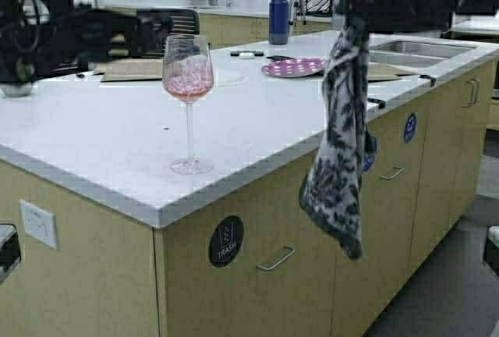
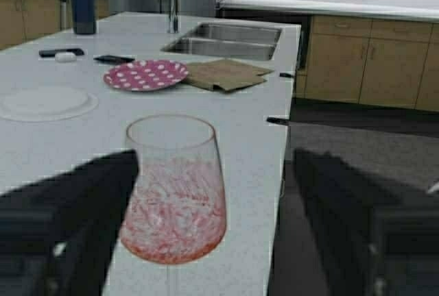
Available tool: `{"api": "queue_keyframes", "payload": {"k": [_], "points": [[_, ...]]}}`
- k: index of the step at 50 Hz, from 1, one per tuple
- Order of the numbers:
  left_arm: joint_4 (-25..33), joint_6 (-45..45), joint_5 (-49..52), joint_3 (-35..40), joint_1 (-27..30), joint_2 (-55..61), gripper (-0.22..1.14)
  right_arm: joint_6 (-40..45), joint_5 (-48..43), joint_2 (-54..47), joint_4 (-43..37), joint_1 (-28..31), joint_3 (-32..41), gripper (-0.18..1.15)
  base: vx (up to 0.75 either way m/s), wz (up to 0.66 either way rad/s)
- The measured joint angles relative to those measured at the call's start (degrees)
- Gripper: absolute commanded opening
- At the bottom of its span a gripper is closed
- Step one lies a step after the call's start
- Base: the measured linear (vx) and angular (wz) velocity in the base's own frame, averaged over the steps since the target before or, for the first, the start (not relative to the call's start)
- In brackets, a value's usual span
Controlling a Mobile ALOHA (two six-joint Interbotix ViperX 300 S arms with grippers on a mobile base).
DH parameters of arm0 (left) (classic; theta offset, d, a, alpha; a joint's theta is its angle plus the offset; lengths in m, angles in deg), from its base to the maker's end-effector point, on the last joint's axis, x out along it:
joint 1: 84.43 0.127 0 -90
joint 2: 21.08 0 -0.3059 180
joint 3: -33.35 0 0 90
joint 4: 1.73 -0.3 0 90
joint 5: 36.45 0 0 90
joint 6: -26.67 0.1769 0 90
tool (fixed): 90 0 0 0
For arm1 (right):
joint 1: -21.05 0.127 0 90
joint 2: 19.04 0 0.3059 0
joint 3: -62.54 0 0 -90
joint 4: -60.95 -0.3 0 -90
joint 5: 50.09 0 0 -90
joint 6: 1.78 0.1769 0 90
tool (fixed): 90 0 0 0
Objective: Get the cloth and wipe up the spill under the wine glass
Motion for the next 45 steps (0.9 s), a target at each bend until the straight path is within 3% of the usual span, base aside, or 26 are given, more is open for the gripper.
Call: {"api": "queue_keyframes", "payload": {"k": [16, 45], "points": [[0.7, -0.09, 18.02, 5.36, 0.0, -13.54, 1.0, -0.44, 14.77, 5.89, 3.34, 0.09, 6.77, 0.06, 0.0, 0.0], [4.39, -0.09, 35.16, 11.43, 0.0, -28.04, 1.0, -0.44, 25.66, 13.54, 7.12, 0.09, 13.1, 0.06, 0.0, 0.0]]}}
